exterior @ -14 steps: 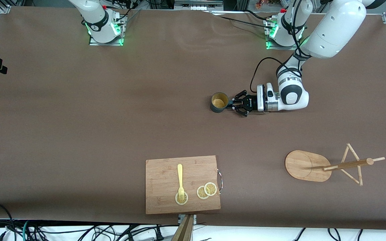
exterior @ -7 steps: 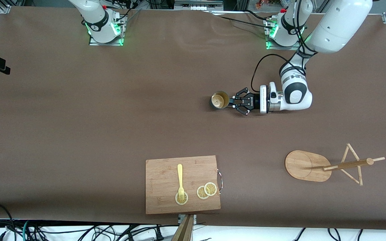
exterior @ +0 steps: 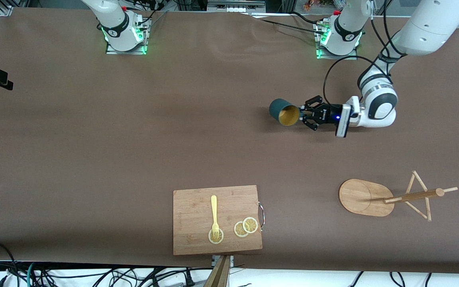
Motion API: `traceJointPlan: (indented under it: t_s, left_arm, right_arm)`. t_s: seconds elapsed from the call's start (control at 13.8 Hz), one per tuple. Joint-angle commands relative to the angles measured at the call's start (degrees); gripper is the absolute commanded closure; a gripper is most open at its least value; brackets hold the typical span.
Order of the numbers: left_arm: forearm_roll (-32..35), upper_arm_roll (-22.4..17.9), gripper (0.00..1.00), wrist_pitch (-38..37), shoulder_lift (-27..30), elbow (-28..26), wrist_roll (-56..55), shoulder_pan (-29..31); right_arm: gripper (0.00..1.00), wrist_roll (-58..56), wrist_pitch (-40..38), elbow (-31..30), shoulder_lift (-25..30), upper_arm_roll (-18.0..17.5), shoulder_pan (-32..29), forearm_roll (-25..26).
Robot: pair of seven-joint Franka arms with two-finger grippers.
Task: Pass cup and hang on rack
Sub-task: 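Grasp the teal mug by its body with the left gripper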
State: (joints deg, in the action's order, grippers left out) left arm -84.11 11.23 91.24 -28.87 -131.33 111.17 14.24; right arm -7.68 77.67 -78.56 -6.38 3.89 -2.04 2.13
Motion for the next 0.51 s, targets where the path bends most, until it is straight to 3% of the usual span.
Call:
traceJointPlan:
  t_s: [0.0, 0.14, 0.43]
  left_arm:
    - [2.27, 0.2, 1.0, -7.01, 1.09, -0.51, -13.98, 5.25]
    - [5.96, 0.37, 1.0, -10.01, 1.27, 1.07, -25.33, 9.82]
    - [5.97, 0.28, 1.0, -13.01, 1.18, 3.1, -38.09, 14.32]
  right_arm:
    - [0.0, -0.94, 0.2, 0.07, 0.32, -0.55, -0.86, -0.37]
    - [0.0, -1.02, 0.2, 0.07, 0.32, -0.63, -0.69, -0.37]
    - [0.0, -1.02, 0.46, 0.07, 0.32, -0.55, -0.77, -0.37]
